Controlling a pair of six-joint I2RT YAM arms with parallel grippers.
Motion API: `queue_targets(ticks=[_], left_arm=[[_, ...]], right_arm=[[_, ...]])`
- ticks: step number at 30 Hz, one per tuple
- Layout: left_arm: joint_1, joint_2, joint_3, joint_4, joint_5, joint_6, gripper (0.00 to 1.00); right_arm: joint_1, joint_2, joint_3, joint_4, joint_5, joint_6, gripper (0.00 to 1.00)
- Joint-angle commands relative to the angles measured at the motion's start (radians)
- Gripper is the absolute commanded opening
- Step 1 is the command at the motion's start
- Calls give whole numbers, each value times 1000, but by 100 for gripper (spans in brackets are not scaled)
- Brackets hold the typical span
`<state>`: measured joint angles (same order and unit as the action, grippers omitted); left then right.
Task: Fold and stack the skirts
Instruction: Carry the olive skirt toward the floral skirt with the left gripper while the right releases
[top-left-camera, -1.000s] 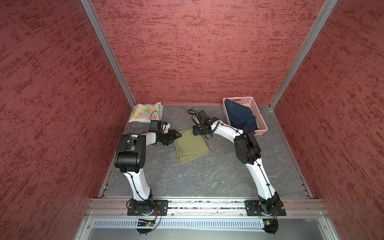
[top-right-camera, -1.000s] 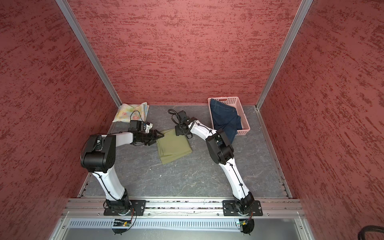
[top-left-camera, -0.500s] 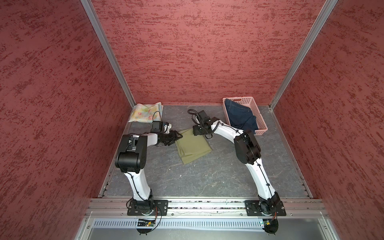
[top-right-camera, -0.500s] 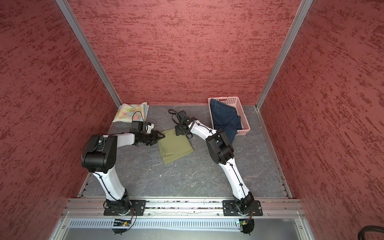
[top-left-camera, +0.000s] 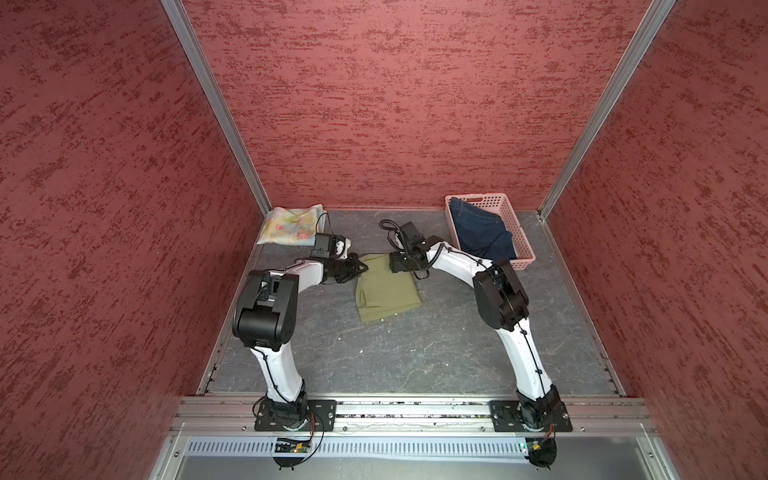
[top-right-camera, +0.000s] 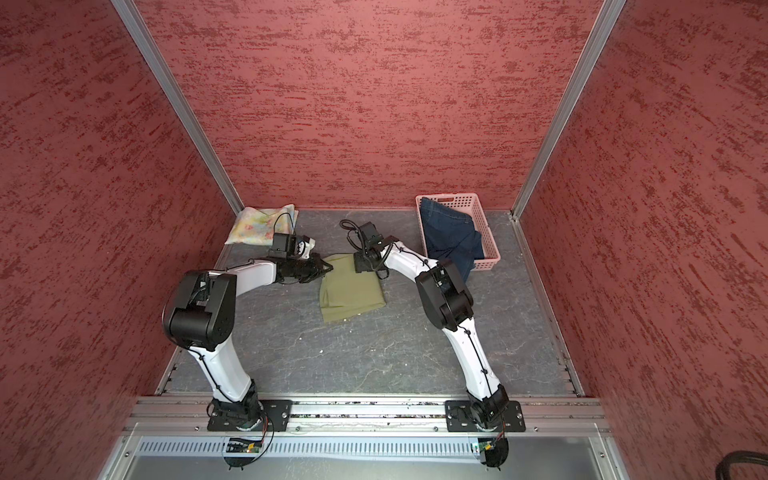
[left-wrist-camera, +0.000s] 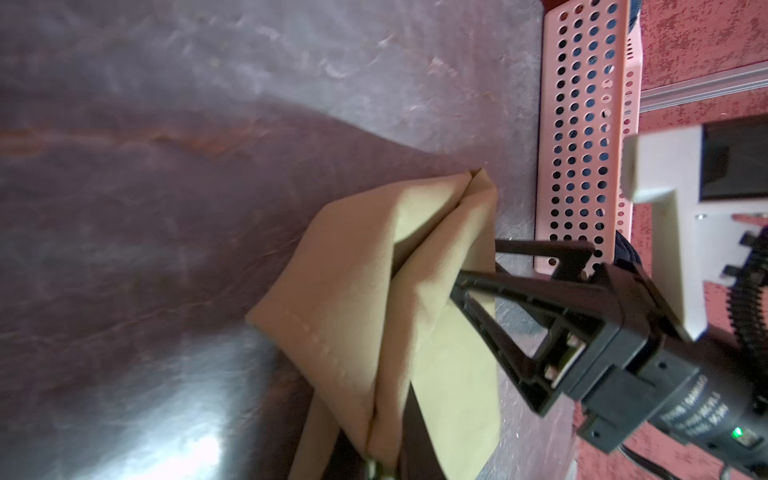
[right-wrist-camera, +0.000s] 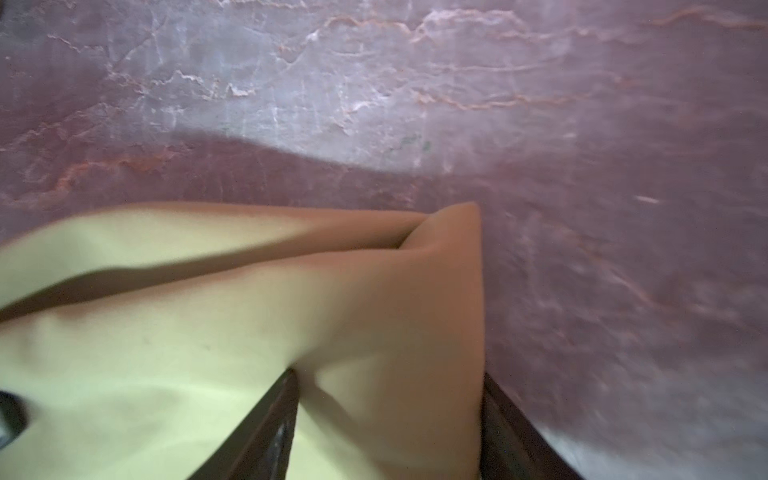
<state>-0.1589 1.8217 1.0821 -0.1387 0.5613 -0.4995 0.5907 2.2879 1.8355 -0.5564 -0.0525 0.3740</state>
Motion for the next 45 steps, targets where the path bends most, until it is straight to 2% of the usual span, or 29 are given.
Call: queue_targets(ticks=[1,12,19,25,32,38,45], left_arm=[[-44,-68,56,-75,-136,-31,0],[-150,-163,100,-197,-398,-83,0],[-151,-161,157,-197,-499,-122,0],[-95,-97,247,-154,-437,-111,0],[39,2,326,-4,-338,-180,0],[124,96,378,208,-325,-295,0],[158,181,424,432,-405,-379,0]], right_arm=[[-21,-123,-43,50,40,-4,67],[-56,-290,-154,73,119,-29,67],[-75,-396,-213,98,153,-35,67],[-74,-442,-266,143,130,-44,67],[-75,-490,-370,264,81,-71,67],[-72,-492,-402,335,35,-90,67],[-60,-496,-447,428,-28,-133,67]])
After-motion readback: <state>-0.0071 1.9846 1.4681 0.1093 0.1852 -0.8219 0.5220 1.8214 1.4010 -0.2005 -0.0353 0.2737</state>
